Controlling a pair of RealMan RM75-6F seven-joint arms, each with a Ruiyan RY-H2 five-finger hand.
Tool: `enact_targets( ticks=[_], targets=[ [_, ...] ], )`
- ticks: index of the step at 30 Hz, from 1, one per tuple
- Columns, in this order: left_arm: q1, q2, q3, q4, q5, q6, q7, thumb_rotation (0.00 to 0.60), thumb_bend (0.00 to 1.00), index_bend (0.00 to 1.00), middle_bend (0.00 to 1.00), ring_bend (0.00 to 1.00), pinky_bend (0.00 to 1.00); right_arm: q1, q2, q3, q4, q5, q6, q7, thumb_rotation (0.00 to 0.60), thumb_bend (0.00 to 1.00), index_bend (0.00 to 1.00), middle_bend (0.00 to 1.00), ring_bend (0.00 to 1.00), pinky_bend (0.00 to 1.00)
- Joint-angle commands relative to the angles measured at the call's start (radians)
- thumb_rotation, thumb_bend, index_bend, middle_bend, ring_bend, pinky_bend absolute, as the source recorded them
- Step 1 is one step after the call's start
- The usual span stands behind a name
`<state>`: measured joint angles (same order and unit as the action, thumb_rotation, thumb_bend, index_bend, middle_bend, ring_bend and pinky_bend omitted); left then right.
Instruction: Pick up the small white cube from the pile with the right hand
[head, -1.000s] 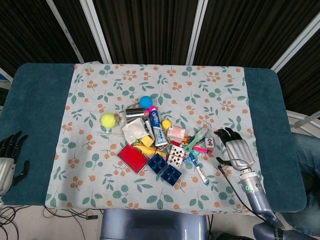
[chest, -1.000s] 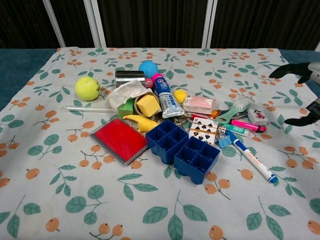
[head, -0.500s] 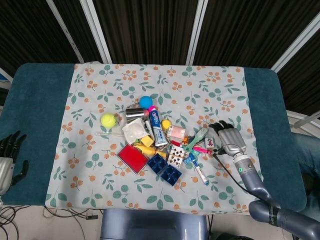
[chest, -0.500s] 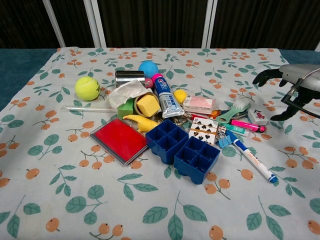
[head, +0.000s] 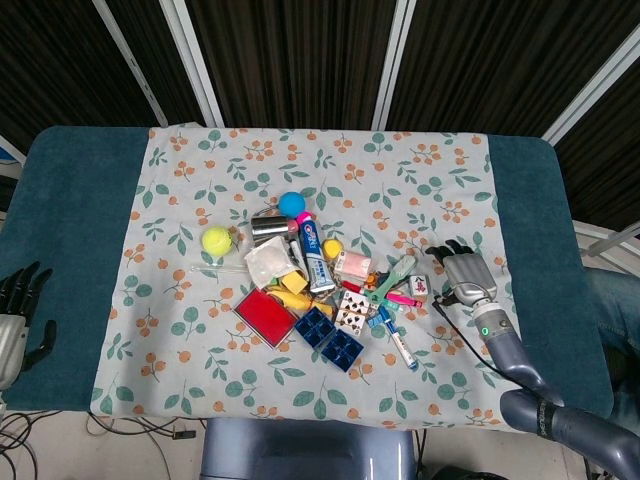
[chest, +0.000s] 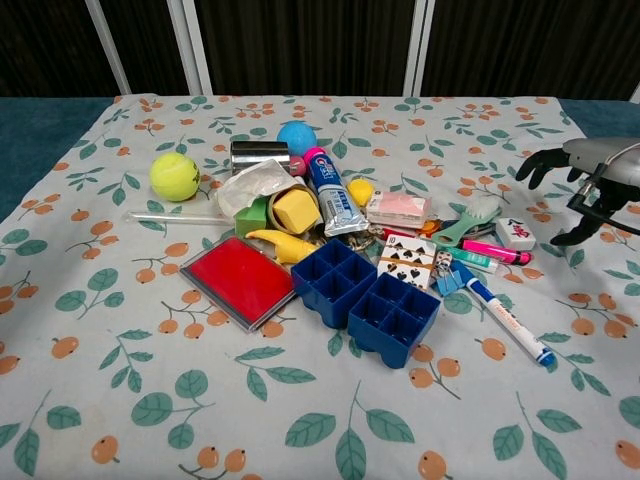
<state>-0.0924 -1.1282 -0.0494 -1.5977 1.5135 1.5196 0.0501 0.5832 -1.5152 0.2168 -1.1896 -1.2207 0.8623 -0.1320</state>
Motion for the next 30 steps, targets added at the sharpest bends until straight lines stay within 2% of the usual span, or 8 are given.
enact_targets(
  ticks=[1,14,30],
  targets=[
    [0.000,0.000,0.000,0.000,0.000,-0.001,0.001,0.600,0.52,0.01,0.00,0.03,0.09,0.000,-0.009,-0.008,0.013,-0.004,0.004,0.014,0.600,0.22,0.24,0.28,0.13,0.22],
    [0.000,0.002,-0.005,-0.004,-0.018,-0.009,-0.001,0.600,0.52,0.01,0.00,0.03,0.09,0.012,-0.045,-0.027,0.054,-0.019,0.012,0.060,0.600,0.24,0.25,0.32,0.13,0.22],
    [0.001,0.004,-0.010,-0.011,-0.033,-0.016,-0.001,0.600,0.52,0.01,0.00,0.03,0.09,0.034,-0.076,-0.029,0.070,-0.006,0.011,0.048,0.600,0.27,0.29,0.34,0.14,0.22]
  ],
)
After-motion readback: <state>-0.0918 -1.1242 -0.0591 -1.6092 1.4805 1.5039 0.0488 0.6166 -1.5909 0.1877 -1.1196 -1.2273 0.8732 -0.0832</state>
